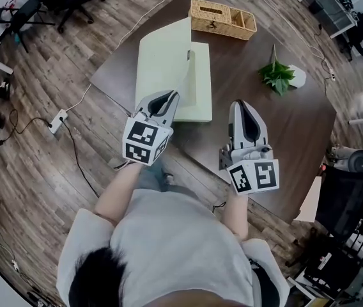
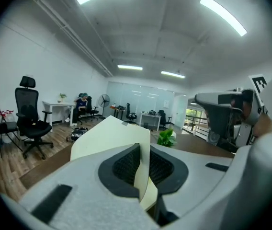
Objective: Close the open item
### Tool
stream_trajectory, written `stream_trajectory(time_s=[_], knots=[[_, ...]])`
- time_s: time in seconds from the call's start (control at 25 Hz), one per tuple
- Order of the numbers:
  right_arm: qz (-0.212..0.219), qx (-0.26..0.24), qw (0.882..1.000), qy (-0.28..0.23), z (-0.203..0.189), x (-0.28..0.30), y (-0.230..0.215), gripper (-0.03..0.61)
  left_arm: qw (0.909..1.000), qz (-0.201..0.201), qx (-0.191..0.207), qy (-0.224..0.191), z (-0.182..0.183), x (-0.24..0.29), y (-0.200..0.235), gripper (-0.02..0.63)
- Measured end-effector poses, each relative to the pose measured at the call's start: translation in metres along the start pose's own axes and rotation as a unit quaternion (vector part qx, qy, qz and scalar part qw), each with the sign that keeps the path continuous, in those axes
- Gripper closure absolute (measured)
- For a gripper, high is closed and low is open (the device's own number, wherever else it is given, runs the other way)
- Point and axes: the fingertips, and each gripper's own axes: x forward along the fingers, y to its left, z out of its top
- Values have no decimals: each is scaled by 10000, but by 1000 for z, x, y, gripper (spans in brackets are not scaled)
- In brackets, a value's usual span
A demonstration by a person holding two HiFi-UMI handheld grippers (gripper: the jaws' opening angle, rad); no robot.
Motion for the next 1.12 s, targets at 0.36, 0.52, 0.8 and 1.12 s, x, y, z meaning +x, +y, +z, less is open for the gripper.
stream_trajectory(time_s=[0.36,0.52,0.8,1.12], knots=[[-336,3,9994,50,-3,-13,-22,565,9948,-561,459,714,-41,48,-42,598],[-421,9,9991,78,-4,-15,-27,565,9902,-585,722,1044,-59,63,-48,598],[-568,0,9983,105,-5,-18,-32,565,9763,-614,1350,1576,-86,83,-58,595],[-680,20,9976,107,-7,-18,-39,565,9488,-591,2259,2126,-112,94,-58,592]])
